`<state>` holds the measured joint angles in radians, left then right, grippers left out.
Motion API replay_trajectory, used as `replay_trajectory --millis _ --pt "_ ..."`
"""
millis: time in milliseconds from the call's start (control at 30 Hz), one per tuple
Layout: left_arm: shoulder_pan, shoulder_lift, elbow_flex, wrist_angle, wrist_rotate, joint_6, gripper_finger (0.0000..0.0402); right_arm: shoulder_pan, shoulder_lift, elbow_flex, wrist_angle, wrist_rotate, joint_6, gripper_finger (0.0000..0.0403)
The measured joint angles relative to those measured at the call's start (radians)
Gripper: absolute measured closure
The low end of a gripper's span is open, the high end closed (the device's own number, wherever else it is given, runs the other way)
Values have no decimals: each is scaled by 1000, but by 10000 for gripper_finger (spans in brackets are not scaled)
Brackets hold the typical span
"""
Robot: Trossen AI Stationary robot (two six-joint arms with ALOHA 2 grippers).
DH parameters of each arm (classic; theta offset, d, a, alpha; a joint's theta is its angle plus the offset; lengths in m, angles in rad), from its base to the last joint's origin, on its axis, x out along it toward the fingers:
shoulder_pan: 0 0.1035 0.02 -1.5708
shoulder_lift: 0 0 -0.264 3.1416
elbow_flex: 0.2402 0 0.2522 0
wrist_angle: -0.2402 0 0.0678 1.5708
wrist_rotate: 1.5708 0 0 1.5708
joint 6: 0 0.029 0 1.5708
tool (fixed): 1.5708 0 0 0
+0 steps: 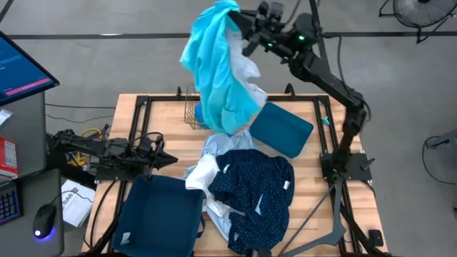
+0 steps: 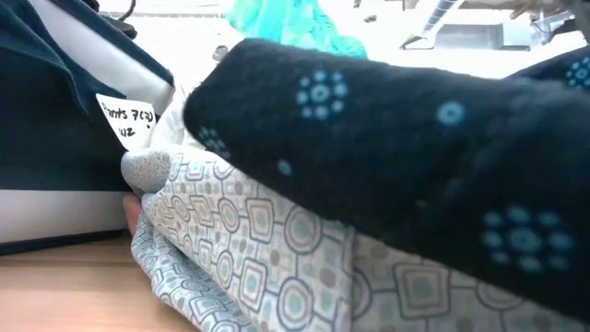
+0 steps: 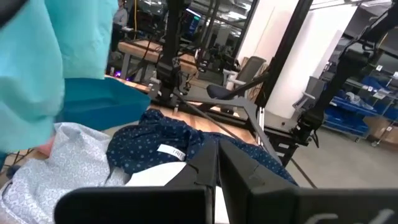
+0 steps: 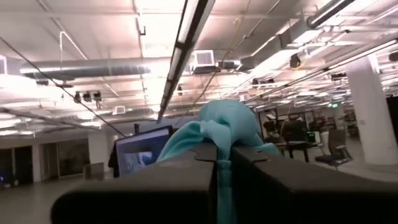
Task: Pick & Place Cloths
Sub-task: Put the light blue shorts into the gold basket
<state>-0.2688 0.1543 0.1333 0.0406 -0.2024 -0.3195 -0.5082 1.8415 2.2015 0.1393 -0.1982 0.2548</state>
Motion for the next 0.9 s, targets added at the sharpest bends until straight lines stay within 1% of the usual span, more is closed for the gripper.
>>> replay_trajectory --millis 100,133,200,333,533,733,900 --pt "0 0 0 -3 0 -6 401 -6 94 135 -36 1 -15 401" --pt "0 0 0 -2 0 -6 401 -9 115 156 -30 0 -19 401" --pt "0 0 0 -1 0 -6 401 -21 119 124 40 -4 -29 401" --pt "0 2 0 -2 0 -7 401 -50 123 118 -32 29 -98 401" --pt "0 2 0 -3 -2 -7 401 -83 128 118 -271 63 -202 401" --pt "0 2 0 -2 -4 -7 401 -66 121 117 -589 246 -352 402" --pt "0 2 0 -2 -12 -7 401 -48 123 118 -810 284 -416 402"
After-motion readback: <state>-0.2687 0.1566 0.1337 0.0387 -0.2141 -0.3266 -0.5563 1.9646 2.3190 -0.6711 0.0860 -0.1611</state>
